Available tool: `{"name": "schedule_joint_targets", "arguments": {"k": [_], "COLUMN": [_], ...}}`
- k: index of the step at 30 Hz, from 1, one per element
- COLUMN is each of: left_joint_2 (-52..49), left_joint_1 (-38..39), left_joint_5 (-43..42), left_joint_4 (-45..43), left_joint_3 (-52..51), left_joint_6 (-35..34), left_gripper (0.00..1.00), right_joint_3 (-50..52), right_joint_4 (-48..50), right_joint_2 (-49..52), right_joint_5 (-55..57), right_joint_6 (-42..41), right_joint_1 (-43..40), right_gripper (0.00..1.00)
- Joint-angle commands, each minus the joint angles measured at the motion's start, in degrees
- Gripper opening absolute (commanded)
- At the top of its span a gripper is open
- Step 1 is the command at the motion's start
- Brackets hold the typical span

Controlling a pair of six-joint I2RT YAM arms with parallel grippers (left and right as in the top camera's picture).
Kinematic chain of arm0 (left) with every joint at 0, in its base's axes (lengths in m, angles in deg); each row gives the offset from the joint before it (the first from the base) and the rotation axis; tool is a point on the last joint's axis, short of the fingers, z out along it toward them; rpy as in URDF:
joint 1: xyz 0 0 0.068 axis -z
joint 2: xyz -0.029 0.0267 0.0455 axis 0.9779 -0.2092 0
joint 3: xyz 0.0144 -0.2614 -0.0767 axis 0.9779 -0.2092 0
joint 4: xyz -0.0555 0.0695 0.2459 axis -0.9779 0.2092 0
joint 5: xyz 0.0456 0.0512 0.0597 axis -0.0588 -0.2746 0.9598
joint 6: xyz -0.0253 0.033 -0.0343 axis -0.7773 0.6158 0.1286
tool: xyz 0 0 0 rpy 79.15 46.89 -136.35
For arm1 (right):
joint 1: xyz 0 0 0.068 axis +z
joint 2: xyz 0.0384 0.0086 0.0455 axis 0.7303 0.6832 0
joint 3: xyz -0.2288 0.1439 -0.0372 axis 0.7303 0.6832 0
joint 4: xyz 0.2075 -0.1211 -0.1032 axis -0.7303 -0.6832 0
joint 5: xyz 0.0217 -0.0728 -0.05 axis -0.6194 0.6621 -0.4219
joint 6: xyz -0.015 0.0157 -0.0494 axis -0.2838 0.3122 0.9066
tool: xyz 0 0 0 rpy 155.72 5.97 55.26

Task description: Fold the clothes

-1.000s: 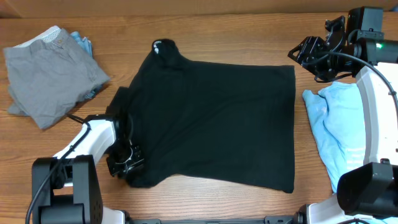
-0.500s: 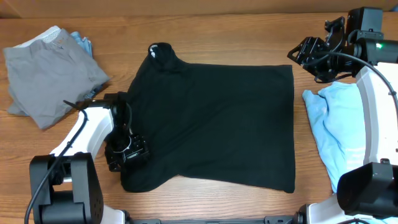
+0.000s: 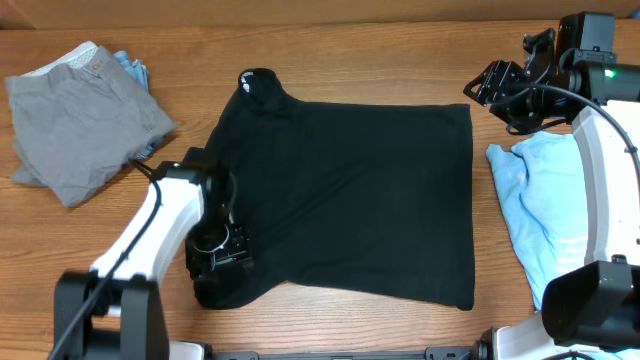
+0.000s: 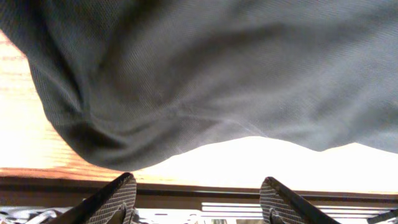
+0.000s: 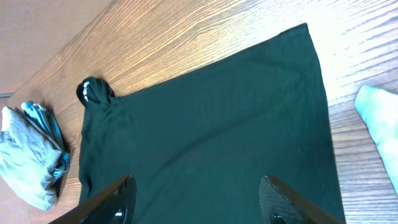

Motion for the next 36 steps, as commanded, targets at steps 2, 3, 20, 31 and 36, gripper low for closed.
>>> {"name": "schedule_joint_targets", "arguments": {"k": [2, 3, 20, 31, 36], "left_joint_2": [5.16, 5.35, 5.03, 5.01, 4.13], "left_joint_1": [4.15, 4.85, 6.69, 8.70, 9.66], "left_joint_5": [5.22, 6.43, 5.25, 4.87, 6.23], "left_joint_4": [-3.04, -4.15, -10.16, -8.59, -9.53], "left_joint_3": [-3.37, -3.98, -11.02, -11.15, -12.22], "left_joint_6": [-6.86, -7.61, -9.55, -11.67, -13.70], "left_gripper": [0.67, 0.63, 0.59, 0.52, 0.65], "right_joint_3": [-0.50, -0.50, -0.50, -0.50, -0.50], "right_joint_4": [0.20, 0.24, -0.09, -0.07, -0.09], "right_joint_2": [-0.48, -0.48, -0.48, -0.48, -0.48], "right_joint_5": [0.28, 0.26, 0.42, 0.48, 0.48], "right_joint_6": [0.42, 0.42, 0.42, 0.42, 0.42], "right_joint_1": [0.00, 0.00, 0.00, 0.00, 0.00], "right_gripper": [0.67, 0.67, 0.67, 0.67, 0.68]}}
